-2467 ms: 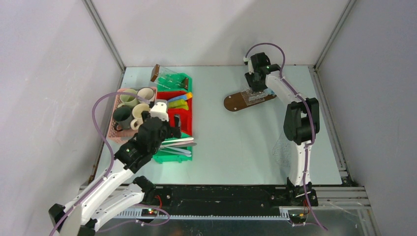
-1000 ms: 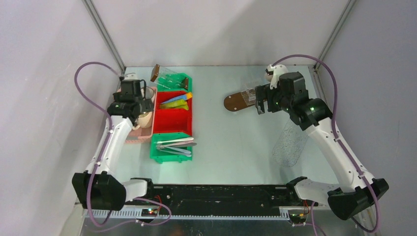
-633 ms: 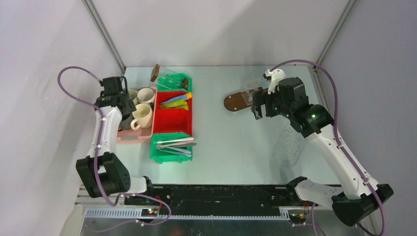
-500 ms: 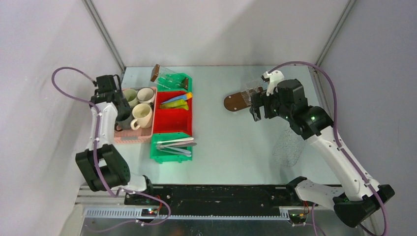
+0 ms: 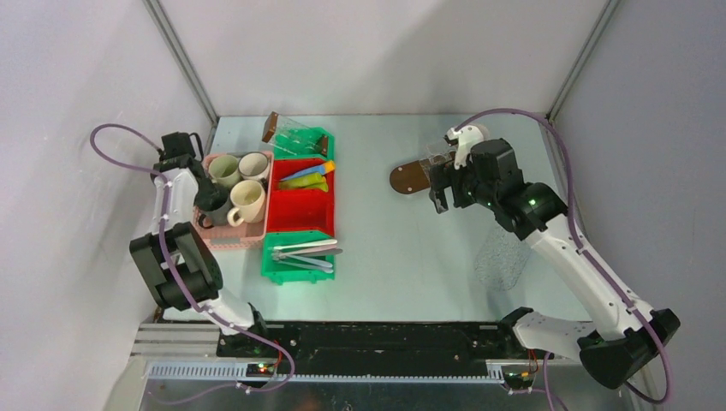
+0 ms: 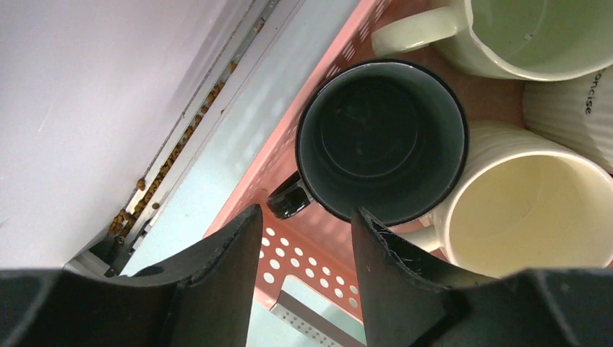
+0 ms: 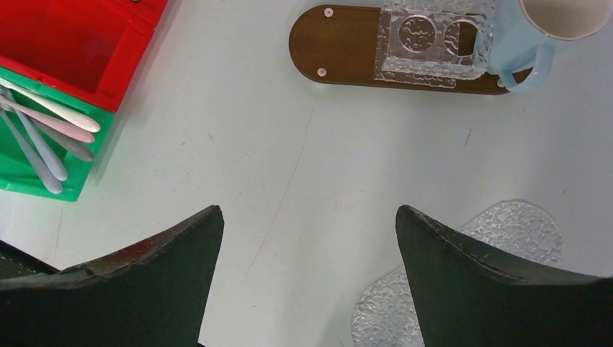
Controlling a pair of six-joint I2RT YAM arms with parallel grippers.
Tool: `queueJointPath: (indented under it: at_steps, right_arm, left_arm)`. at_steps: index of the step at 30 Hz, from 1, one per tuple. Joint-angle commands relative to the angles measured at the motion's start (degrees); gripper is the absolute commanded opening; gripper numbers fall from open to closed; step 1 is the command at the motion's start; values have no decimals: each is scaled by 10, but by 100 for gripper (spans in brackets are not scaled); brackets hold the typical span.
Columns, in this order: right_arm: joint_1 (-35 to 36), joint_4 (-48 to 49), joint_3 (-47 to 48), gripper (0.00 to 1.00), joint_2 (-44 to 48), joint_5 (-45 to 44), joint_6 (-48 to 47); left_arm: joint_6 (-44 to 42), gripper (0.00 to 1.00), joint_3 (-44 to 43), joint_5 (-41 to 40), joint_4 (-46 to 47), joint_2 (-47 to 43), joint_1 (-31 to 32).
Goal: Prepare toiletry sets of a toothbrush and toothpaste on the tray
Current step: Pick up the cup from the storage box.
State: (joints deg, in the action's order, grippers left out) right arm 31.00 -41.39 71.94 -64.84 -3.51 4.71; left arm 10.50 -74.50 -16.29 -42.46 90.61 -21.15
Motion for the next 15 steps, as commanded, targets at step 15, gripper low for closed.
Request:
queueJointPath:
  at_steps: [15]
  right_arm:
    - [4, -22, 26, 90, -50, -5, 22]
  left_arm:
    - [28, 45, 6, 39, 73, 53, -23]
